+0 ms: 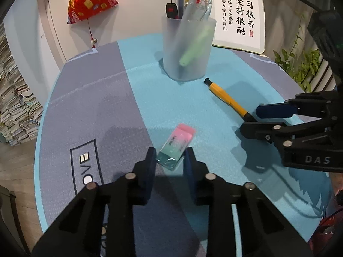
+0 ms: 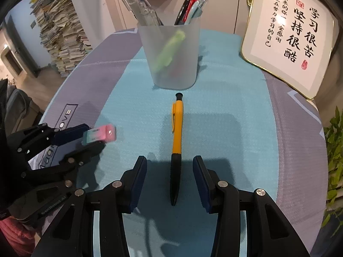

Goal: Organize stationery
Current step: 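Grasp the pink eraser with the left gripper while the right grasps the yellow pencil, then lift the pink eraser with the left gripper while the right carries the yellow pencil toward the cup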

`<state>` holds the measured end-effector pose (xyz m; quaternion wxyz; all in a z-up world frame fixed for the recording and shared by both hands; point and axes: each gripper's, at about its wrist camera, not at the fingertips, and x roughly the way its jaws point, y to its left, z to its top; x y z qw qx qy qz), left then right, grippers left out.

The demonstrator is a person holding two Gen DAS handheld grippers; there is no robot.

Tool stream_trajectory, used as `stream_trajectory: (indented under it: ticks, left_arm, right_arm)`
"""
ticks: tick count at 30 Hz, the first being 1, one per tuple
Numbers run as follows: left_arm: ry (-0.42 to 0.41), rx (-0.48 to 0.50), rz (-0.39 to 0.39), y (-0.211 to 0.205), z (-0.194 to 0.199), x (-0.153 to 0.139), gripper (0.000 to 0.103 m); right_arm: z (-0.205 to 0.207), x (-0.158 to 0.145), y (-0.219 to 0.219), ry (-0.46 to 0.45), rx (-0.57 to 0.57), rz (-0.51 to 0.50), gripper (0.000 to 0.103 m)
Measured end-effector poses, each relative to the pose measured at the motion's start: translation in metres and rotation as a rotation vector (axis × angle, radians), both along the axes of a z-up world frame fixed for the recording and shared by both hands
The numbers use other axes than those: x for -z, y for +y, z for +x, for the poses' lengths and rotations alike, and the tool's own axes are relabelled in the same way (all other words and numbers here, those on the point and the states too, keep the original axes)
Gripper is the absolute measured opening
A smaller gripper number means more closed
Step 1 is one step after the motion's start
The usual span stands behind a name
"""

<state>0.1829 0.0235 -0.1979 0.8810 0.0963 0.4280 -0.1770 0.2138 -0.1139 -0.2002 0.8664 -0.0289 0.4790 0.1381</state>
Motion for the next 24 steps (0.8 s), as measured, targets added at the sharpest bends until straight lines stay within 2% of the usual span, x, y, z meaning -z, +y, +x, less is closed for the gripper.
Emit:
stream_trajectory:
  ticks: [1, 2, 3, 5, 10, 15, 17, 20, 24]
  left_arm:
    - [0.006, -0.005, -0.003, 0.0, 0.0, 0.0, 0.022]
    - [0.017, -0.013, -0.011, 0.001, -0.001, 0.0, 0.022]
    - [0.031, -0.019, -0.022, 0.002, -0.002, -0.001, 0.021]
    - [0.051, -0.027, -0.034, 0.003, -0.006, -0.002, 0.02]
    - [0.077, -0.026, -0.02, 0.0, -0.016, -0.003, 0.02]
    - [0.061, -0.001, 0.003, -0.01, -0.018, -0.001, 0.022]
    - [0.053, -0.005, 0.015, -0.013, -0.015, 0.0, 0.027]
    - [0.046, -0.005, 0.03, -0.017, -0.01, 0.0, 0.03]
    - [0.051, -0.016, 0.024, -0.019, -0.003, 0.0, 0.03]
  right_arm:
    - [0.001, 0.001, 0.0, 0.001, 0.003, 0.003, 0.044]
    - [0.0, 0.002, -0.001, 0.002, 0.006, 0.008, 0.033]
    - [0.001, 0.003, -0.003, 0.011, 0.007, 0.017, 0.018]
    - [-0.001, 0.003, -0.007, 0.017, 0.016, 0.014, 0.011]
    - [-0.011, 0.002, -0.014, 0.046, -0.009, -0.014, 0.011]
    - [-0.018, 0.001, -0.014, 0.077, -0.064, -0.038, 0.012]
    - [-0.012, -0.001, -0.013, 0.075, -0.056, -0.043, 0.018]
    - [-0.004, -0.004, -0.009, 0.057, -0.043, -0.035, 0.033]
    - [0.015, -0.006, -0.005, 0.052, -0.027, -0.015, 0.033]
